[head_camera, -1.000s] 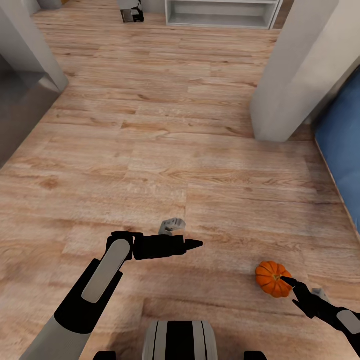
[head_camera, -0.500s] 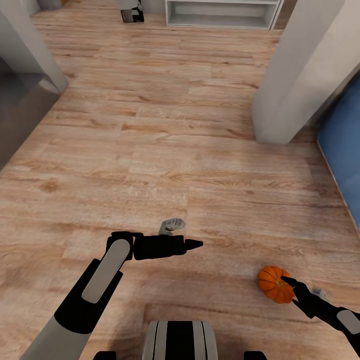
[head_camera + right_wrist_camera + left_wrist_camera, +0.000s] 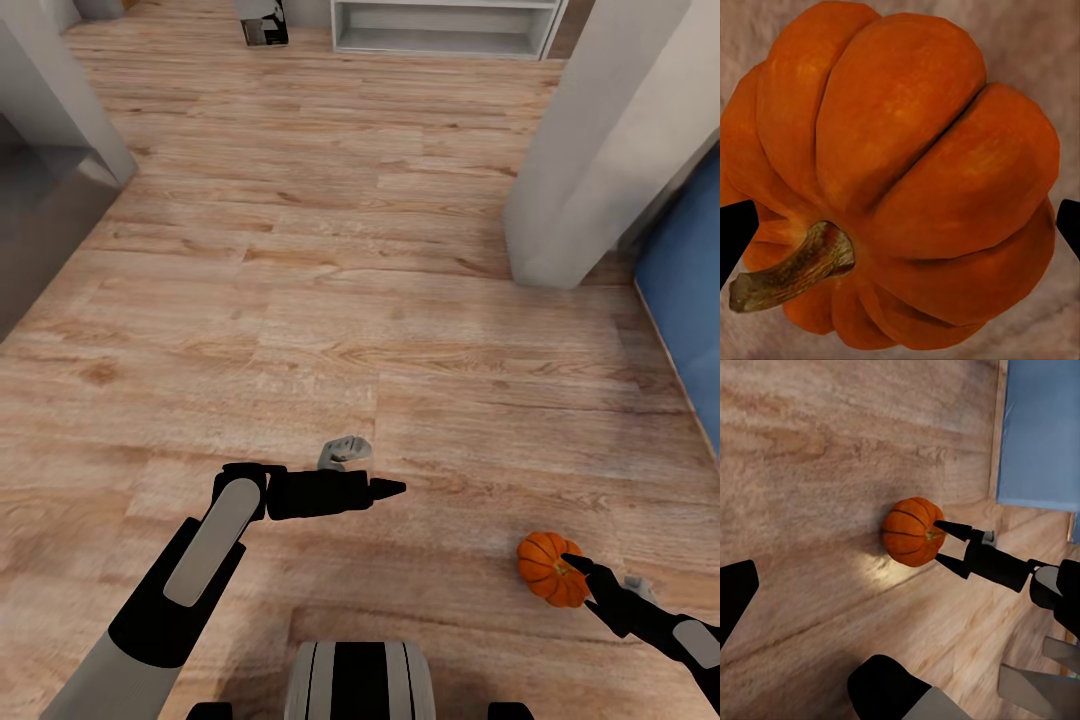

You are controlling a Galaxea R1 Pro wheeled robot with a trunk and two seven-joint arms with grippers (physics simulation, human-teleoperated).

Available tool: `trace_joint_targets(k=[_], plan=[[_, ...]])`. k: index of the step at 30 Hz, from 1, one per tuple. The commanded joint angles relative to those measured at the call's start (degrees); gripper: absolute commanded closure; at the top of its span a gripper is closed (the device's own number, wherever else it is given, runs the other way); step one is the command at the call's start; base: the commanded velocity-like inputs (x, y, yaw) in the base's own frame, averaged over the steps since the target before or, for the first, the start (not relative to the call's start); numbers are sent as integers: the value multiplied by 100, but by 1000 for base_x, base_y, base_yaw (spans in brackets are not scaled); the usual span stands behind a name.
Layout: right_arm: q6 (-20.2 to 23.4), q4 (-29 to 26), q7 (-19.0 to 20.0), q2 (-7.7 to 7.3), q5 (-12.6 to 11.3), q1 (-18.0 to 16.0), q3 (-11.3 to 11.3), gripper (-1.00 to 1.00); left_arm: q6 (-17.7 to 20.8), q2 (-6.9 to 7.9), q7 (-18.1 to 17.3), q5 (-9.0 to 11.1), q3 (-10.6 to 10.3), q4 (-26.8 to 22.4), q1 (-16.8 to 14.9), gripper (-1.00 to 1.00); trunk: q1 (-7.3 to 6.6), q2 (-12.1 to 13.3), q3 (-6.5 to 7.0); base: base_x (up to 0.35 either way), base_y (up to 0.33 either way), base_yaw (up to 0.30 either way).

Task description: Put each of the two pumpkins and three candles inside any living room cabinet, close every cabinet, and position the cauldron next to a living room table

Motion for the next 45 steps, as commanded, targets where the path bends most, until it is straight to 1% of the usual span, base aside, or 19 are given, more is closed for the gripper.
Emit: trace_joint_targets(k=[1,9,24,40,45], plan=[[46,-1,1,2,-15,-2,-33,-100,4,4,60,59,-7,-5,-4,-100,-1,-1,-3,0,0,0],[46,-1,0,4,-15,-2,-33,-100,4,4,63,57,-9,3,-4,-100,-1,-1,-3,30,16,0],[46,-6,-13,5,-15,-2,-33,-100,4,4,69,49,-14,4,-5,-100,-1,-1,-3,120,21,0],[46,38,-62,6,-7,-2,-26,-100,4,4,69,49,-7,4,-4,-100,-1,-1,-3,3,0,0],[46,43,-69,11,-6,-2,-25,-100,4,4,69,49,-6,4,-4,-100,-1,-1,-3,-122,72,0]])
